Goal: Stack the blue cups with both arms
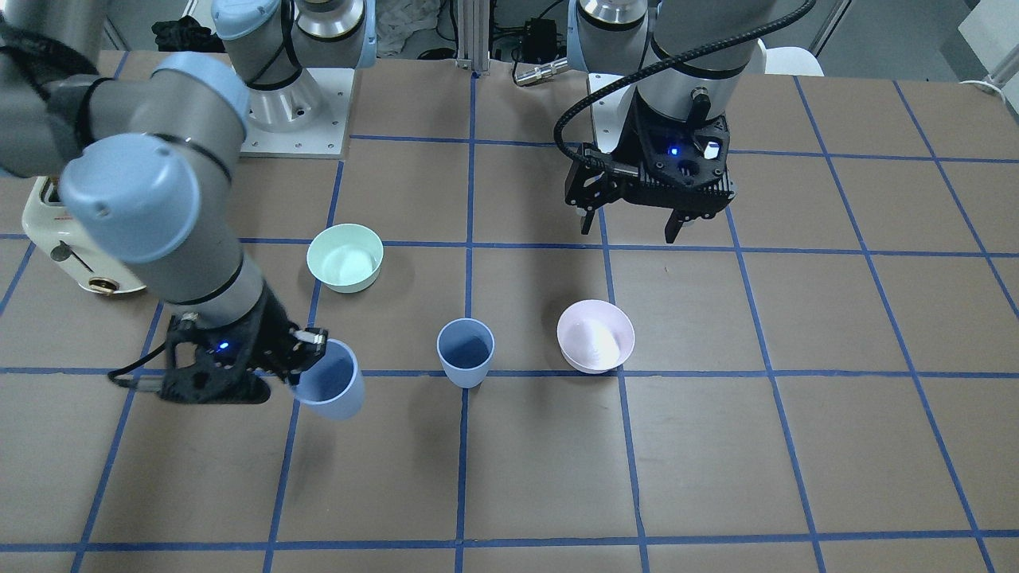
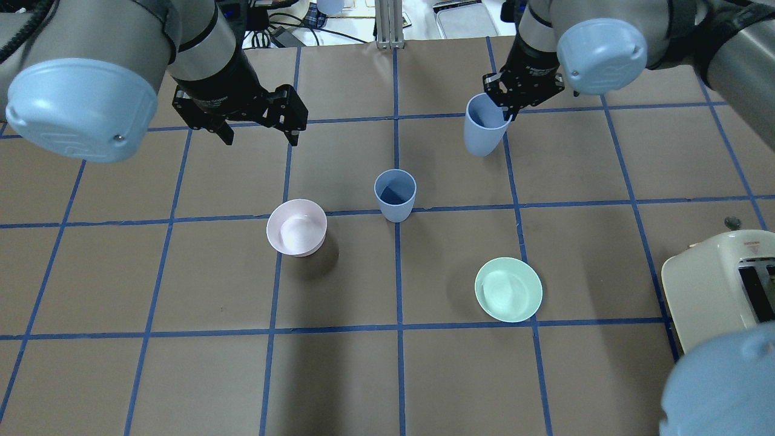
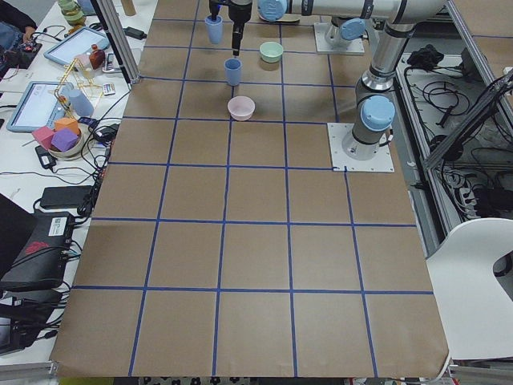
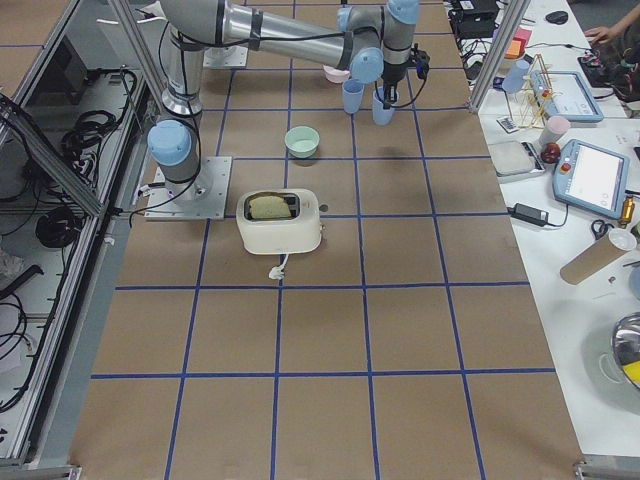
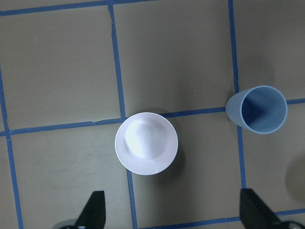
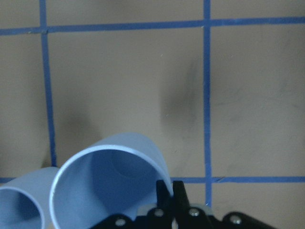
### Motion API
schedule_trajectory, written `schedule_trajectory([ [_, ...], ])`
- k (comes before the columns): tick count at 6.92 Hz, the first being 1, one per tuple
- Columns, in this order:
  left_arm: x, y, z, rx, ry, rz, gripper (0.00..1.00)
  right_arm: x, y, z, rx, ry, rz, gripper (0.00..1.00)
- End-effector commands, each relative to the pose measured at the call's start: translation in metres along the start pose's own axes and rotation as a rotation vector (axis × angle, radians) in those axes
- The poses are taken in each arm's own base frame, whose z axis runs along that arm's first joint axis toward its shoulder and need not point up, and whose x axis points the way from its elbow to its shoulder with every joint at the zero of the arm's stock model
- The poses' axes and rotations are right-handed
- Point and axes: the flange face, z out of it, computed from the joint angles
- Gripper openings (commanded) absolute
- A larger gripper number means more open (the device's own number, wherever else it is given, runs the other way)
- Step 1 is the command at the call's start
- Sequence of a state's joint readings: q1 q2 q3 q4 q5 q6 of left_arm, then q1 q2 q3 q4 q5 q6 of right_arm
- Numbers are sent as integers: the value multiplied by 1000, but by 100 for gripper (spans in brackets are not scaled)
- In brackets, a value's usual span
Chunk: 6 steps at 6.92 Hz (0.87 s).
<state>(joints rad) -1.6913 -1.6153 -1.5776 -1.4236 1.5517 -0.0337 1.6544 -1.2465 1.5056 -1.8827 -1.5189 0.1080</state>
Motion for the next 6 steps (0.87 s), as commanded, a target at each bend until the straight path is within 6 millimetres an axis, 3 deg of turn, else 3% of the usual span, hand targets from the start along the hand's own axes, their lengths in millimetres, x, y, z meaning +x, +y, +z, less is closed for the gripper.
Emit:
schedule_trajectory([
  [1, 0, 0, 0, 1, -1, 1, 100, -74, 62, -18, 18, -6, 132, 3],
  [2, 0, 0, 0, -2, 1, 1, 100, -108, 80, -15, 25, 13, 129, 3],
  [3, 0, 0, 0, -4, -1, 1, 100, -124, 89, -8, 19, 21, 152, 3],
  [5, 0, 1, -1, -2, -1, 1, 100, -128, 85, -10, 39, 5, 188, 3],
  [6, 0, 0, 0, -4, 1, 1, 100, -129, 83, -1, 40, 4, 197, 3],
])
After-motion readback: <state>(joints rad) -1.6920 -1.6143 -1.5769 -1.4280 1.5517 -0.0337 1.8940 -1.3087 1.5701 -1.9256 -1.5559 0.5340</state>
